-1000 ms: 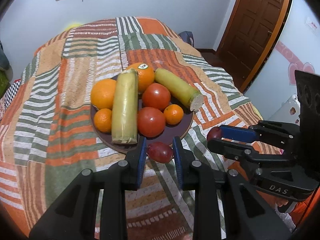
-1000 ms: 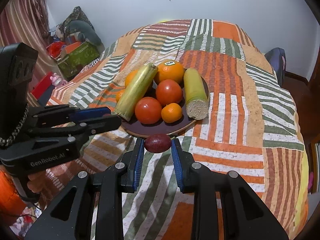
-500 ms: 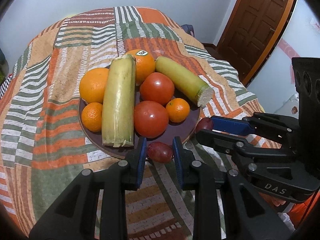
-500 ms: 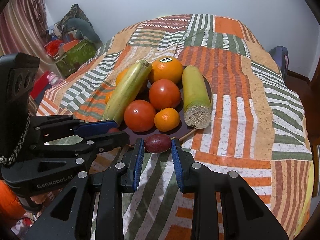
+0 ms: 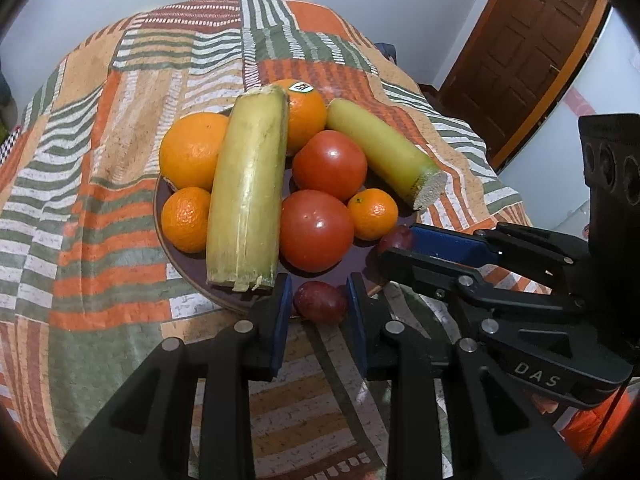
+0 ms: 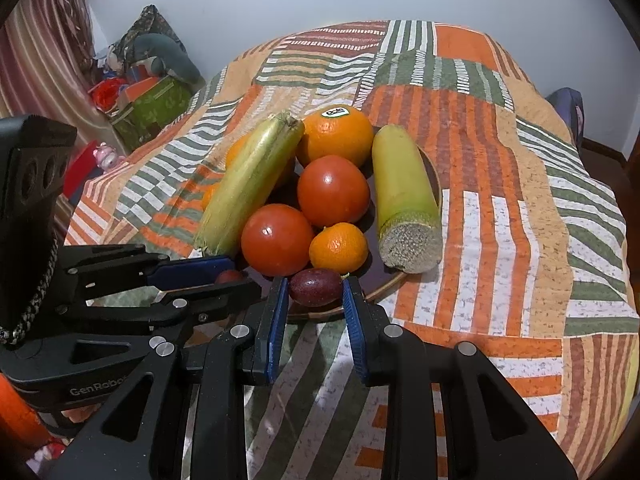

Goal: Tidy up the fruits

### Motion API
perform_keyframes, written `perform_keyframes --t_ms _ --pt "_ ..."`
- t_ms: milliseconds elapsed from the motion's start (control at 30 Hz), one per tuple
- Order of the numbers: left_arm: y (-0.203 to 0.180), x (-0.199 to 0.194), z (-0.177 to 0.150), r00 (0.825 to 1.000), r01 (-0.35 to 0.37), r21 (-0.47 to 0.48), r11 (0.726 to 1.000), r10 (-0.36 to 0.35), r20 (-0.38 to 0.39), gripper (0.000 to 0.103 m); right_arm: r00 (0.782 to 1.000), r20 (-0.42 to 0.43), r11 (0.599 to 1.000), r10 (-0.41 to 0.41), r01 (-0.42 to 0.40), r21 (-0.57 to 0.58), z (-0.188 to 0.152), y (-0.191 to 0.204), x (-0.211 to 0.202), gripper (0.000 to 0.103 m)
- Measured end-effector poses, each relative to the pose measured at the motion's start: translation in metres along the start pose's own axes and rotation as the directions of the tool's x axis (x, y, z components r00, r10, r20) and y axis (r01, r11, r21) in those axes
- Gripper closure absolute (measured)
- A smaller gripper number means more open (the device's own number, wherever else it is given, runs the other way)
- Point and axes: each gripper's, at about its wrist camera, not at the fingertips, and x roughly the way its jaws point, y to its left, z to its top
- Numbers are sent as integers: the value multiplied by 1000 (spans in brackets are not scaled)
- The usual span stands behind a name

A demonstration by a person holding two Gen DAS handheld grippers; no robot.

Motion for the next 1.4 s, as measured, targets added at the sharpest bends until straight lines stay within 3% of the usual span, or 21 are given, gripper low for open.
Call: perform_keyframes --t_ms 233,367,467,633,800,933,1133,1233,1400 --pt "-2 -1 -2 1000 -11 7 1000 11 -12 73 1000 -17 1000 -2 2 9 1 -2 0 76" --pt "-3 -8 -4 1000 -15 8 1000 15 -5 73 1000 -29 1000 2 -1 22 1 -5 -1 66" --pt "-6 -16 -4 1000 -17 10 1000 17 7 73 1000 -24 1000 -7 7 26 -1 -4 -6 66" --pt "-13 -42 -5 997 -47 17 999 46 62 73 1000 27 999 -13 12 32 1 0 -31 66" --pt "-22 -88 -4 976 -121 4 993 118 181 73 993 113 999 -30 28 24 7 8 -70 66" --pt "-33 -135 -6 946 -155 -3 988 149 288 73 977 208 999 -51 50 10 8 21 -112 66" --pt "-59 -207 -17 875 -202 4 979 178 450 73 935 351 998 -53 59 -9 5 45 -172 66" --pt "-74 -241 -27 834 -212 7 977 177 523 73 901 430 998 -53 68 -19 1 58 -204 66" --pt "-91 -284 -46 786 -203 17 979 153 600 72 838 543 994 -55 95 -46 -11 84 -252 66"
